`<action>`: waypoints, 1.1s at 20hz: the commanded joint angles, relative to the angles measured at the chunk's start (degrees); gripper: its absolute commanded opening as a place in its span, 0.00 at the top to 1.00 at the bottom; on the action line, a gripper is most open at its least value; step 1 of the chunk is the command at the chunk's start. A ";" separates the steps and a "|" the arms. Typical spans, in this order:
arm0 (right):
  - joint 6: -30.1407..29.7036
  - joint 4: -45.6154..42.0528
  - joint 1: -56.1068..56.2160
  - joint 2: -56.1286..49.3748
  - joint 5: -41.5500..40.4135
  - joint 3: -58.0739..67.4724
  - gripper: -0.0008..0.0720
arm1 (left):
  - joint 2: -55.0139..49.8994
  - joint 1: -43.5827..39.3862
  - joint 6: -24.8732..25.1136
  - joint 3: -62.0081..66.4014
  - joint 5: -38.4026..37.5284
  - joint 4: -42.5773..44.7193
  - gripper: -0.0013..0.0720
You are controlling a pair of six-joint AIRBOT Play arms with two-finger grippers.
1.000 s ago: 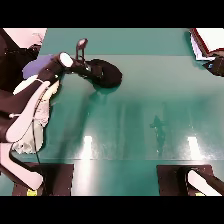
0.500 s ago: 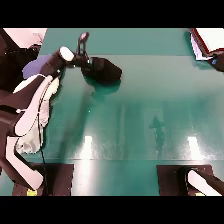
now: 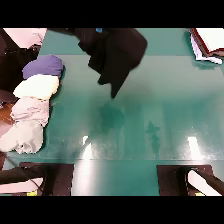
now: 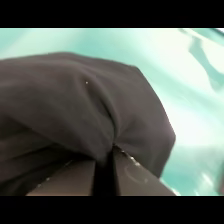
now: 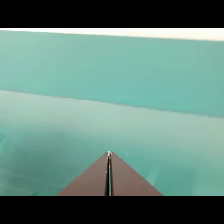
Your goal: Fold the shirts.
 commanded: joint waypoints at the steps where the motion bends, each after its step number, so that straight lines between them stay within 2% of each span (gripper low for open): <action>1: 0.02 0.02 0.00 -0.02 4.37 4.42 0.97 | 4.83 -4.52 1.16 -9.81 -5.46 0.24 0.94; 5: 0.02 -0.02 0.00 0.61 8.26 4.22 0.97 | 2.64 -5.40 1.27 -28.46 3.67 3.76 0.94; 6: 0.02 -0.02 0.00 0.63 9.14 4.22 0.97 | 1.68 -5.35 0.24 -30.91 5.81 6.99 0.65; 7: 0.00 0.00 0.00 0.63 9.88 4.22 0.97 | 0.61 -5.05 -2.78 -31.87 6.49 10.45 0.19; 8: 0.02 -0.11 -0.02 0.61 10.54 4.22 0.97 | -0.02 -4.20 -5.75 -31.61 5.60 12.17 0.09; 12: 0.02 -0.11 0.00 0.61 10.73 4.22 0.97 | 1.36 5.86 -6.27 -29.29 -0.72 12.31 0.09; 15: 0.02 -0.11 0.00 0.61 11.21 4.22 0.97 | 1.51 13.05 -6.73 -33.68 1.31 10.16 0.09; 19: 0.02 -0.11 0.00 0.59 11.52 4.22 0.97 | -4.50 14.88 -6.23 -42.91 4.37 8.85 0.09; 22: 0.02 -0.11 0.00 0.59 11.78 4.22 0.97 | -10.97 14.88 -6.23 -44.04 5.92 6.51 0.09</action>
